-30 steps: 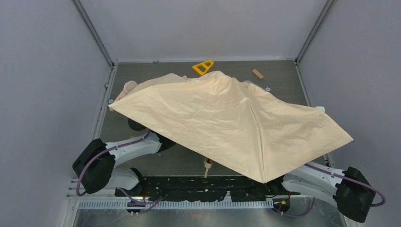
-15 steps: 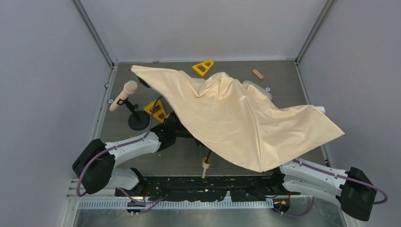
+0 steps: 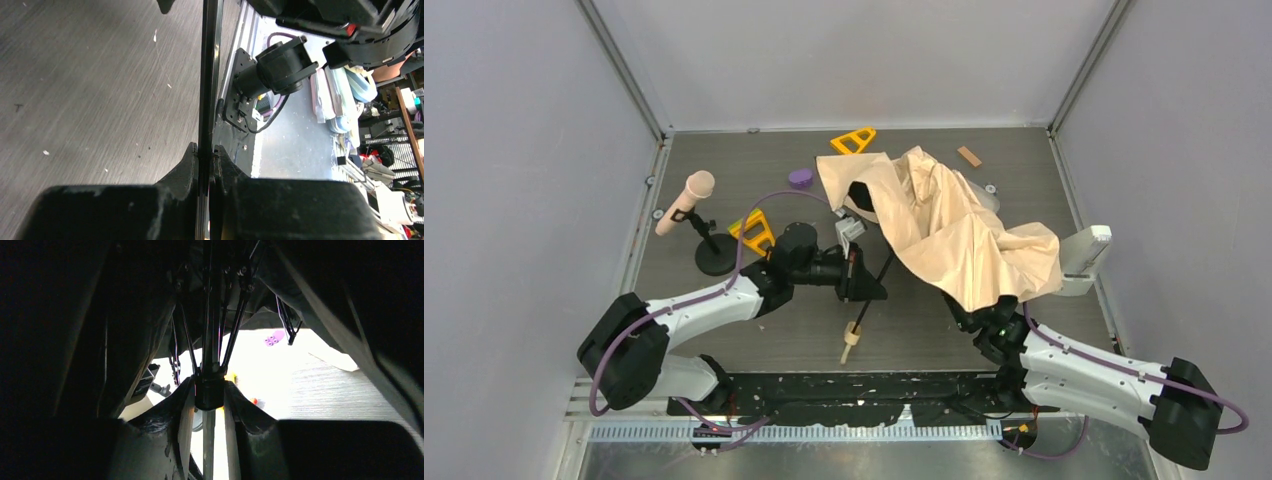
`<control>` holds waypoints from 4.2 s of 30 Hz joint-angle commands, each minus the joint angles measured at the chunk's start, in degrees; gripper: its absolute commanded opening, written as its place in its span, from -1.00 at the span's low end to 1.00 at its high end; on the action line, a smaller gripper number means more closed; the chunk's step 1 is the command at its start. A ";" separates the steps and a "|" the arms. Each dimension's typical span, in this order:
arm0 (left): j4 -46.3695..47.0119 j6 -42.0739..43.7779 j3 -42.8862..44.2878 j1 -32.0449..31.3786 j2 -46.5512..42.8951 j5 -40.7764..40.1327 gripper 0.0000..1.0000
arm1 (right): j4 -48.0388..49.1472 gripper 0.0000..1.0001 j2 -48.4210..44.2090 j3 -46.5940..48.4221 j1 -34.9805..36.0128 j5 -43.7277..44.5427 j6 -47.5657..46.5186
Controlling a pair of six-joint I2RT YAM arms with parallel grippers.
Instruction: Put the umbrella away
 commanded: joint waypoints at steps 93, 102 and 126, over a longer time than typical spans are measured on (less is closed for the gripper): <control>25.72 15.10 -18.35 -9.48 -2.58 -29.25 -1.00 | -28.67 0.80 47.50 44.75 -17.90 -22.71 -13.24; 24.29 15.43 -19.78 -10.80 -5.79 -33.18 -1.00 | -22.71 -0.46 43.08 40.61 -17.88 -25.91 -11.27; -33.87 15.64 4.99 -3.15 -45.85 -24.31 0.87 | 0.91 -0.88 13.86 35.54 -16.55 -49.90 -39.66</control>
